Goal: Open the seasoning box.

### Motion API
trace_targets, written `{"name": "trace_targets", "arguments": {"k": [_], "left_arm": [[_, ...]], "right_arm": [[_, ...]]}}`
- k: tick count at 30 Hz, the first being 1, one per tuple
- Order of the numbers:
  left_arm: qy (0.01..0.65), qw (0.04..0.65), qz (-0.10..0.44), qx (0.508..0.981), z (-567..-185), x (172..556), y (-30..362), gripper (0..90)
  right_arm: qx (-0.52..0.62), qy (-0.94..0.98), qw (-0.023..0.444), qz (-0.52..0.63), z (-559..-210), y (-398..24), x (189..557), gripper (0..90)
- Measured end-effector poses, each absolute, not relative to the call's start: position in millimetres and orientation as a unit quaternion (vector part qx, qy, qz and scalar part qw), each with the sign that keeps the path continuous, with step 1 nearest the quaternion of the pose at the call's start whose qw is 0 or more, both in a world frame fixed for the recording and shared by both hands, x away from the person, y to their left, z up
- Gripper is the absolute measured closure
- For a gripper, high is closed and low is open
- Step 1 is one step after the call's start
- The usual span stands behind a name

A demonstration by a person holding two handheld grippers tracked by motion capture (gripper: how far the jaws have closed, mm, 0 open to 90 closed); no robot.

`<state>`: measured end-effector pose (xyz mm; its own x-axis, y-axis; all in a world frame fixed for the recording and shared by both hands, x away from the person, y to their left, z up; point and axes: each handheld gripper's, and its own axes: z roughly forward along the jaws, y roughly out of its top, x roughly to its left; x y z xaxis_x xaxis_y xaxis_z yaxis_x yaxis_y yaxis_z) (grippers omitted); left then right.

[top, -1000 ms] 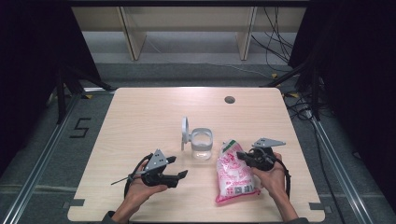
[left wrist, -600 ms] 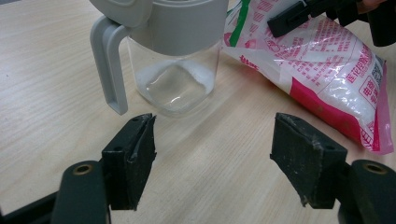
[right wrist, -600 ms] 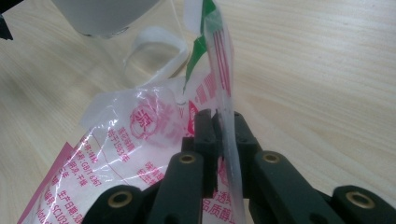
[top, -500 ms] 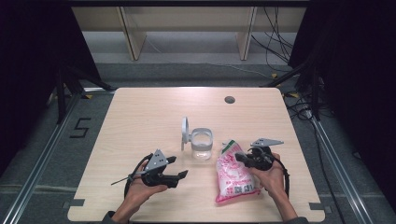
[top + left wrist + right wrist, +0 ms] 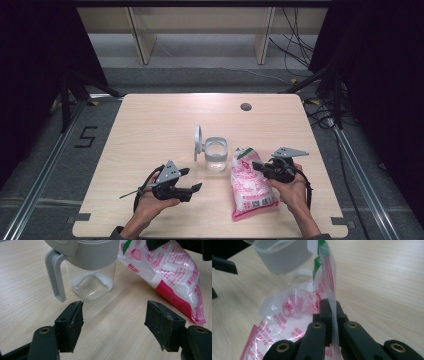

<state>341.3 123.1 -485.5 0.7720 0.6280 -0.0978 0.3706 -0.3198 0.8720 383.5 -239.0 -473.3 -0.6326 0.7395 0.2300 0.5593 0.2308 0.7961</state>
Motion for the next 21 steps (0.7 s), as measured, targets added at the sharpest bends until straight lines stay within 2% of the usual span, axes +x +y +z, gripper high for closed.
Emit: {"name": "trace_targets", "arguments": {"k": [7, 11, 12, 17, 20, 21], "left_arm": [[0.304, 0.486, 0.128, 0.809, -489, 340, 118, 30.5], [0.301, 0.494, 0.122, 0.806, -489, 340, 114, 30.5], [0.305, 0.495, 0.120, 0.805, -489, 339, 113, 30.5], [0.297, 0.497, 0.113, 0.807, -493, 339, 105, 30.6], [0.297, 0.500, 0.107, 0.806, -494, 338, 99, 30.6], [0.294, 0.495, 0.109, 0.810, -494, 339, 99, 30.6]], "right_arm": [[0.417, 0.761, 0.112, 0.485, -457, -245, 374, 90.0], [0.404, 0.755, 0.137, 0.498, -446, -252, 372, 90.0], [0.422, 0.743, 0.123, 0.504, -443, -250, 368, 90.0], [0.395, 0.750, 0.155, 0.508, -430, -253, 366, 90.0], [0.400, 0.742, 0.152, 0.516, -423, -250, 361, 90.0], [0.385, 0.746, 0.167, 0.517, -421, -250, 363, 90.0]]}}
